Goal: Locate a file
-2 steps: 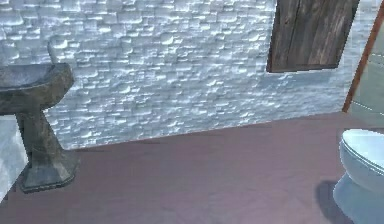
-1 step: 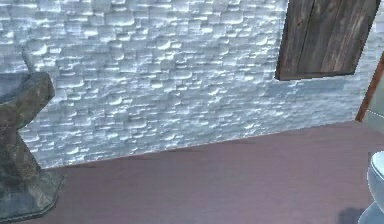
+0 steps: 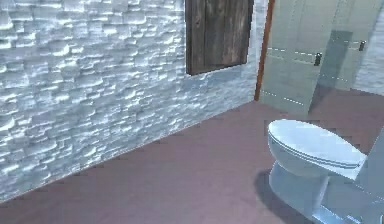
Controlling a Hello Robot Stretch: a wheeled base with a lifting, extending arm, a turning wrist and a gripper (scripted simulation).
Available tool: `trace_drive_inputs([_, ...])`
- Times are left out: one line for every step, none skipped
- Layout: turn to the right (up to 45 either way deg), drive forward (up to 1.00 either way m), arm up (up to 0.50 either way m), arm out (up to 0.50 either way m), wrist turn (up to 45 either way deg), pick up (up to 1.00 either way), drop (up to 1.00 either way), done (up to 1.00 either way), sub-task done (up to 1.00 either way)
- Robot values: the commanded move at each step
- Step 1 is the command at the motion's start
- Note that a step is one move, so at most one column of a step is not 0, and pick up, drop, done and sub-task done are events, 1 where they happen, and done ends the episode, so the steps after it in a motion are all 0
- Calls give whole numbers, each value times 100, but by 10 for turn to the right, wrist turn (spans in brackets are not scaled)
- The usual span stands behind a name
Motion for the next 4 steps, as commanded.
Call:
trace_drive_inputs([0,45,0,0,0,0,0,0,0])
trace_drive_inputs([120,0,0,0,0,0,0,0,0])
trace_drive_inputs([0,100,0,0,0,0,0,0,0])
trace_drive_inputs([30,0,0,0,0,0,0,0,0])
